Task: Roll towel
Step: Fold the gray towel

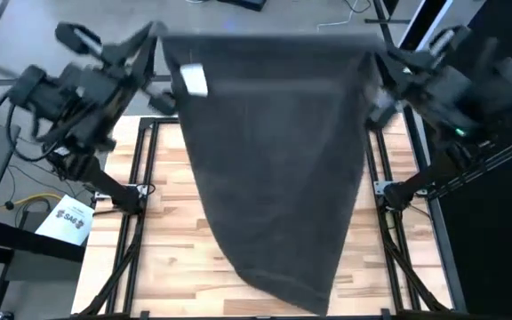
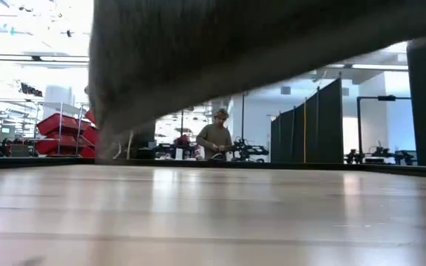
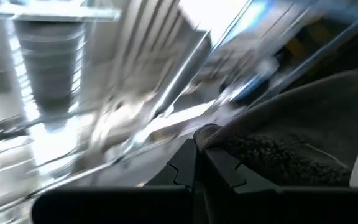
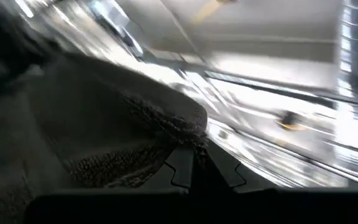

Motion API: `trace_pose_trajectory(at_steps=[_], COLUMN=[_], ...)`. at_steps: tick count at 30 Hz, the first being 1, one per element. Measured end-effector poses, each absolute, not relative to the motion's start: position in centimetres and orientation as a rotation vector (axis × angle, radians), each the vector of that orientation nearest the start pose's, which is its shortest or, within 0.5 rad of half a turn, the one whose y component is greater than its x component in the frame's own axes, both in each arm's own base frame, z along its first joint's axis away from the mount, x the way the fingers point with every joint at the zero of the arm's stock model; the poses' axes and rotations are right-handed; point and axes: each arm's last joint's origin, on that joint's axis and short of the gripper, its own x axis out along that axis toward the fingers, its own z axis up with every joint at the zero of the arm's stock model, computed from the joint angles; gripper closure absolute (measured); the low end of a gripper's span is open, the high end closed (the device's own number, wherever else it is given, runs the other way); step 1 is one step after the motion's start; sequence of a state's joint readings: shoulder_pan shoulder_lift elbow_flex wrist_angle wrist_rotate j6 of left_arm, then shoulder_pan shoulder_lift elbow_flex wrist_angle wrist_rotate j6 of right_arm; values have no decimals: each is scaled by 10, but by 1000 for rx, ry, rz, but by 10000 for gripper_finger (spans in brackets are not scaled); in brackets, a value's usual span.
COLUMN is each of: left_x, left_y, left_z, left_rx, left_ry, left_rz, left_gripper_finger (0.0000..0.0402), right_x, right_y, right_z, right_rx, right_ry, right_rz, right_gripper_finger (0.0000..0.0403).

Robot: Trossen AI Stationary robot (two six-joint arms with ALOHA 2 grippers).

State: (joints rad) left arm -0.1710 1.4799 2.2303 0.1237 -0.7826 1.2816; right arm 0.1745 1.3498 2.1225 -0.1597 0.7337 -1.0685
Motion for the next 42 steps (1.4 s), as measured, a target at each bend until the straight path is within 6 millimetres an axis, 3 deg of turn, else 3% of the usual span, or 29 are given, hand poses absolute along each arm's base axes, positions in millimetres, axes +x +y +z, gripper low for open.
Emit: trace_pose_trajectory(at_steps=[4, 7, 12, 17, 20, 23, 30, 35, 38, 42], left_x=[197, 197, 189, 182, 181, 188, 206, 209, 213, 220], left_y=[24, 49, 60, 38, 26, 13, -14, -52, -82, -123], left_z=[641, 640, 648, 657, 653, 638, 560, 499, 471, 435], left_rx=[790, 843, 897, 888, 888, 848, 521, 237, 142, 55], left_ry=[-212, -240, -426, -513, -400, -195, 387, 766, 898, 968], left_rz=[1075, 1089, 996, 852, 776, 682, 354, 133, 8, -77], left_gripper_finger=[401, 401, 401, 401, 401, 401, 401, 401, 401, 401], right_x=[181, 190, 191, 181, 173, 173, 188, 198, 215, 226], right_y=[-30, -56, -63, -30, -11, 4, 36, 76, 112, 150], right_z=[620, 621, 636, 651, 648, 629, 551, 513, 488, 441], right_rx=[-779, -831, -874, -917, -853, -709, -297, -34, 41, 68], right_ry=[-117, -142, -274, -325, -247, -89, 439, 698, 793, 982], right_rz=[-912, -975, -968, -868, -789, -645, -360, -155, -26, -25], right_gripper_finger=[397, 397, 397, 397, 397, 397, 397, 397, 397, 397])
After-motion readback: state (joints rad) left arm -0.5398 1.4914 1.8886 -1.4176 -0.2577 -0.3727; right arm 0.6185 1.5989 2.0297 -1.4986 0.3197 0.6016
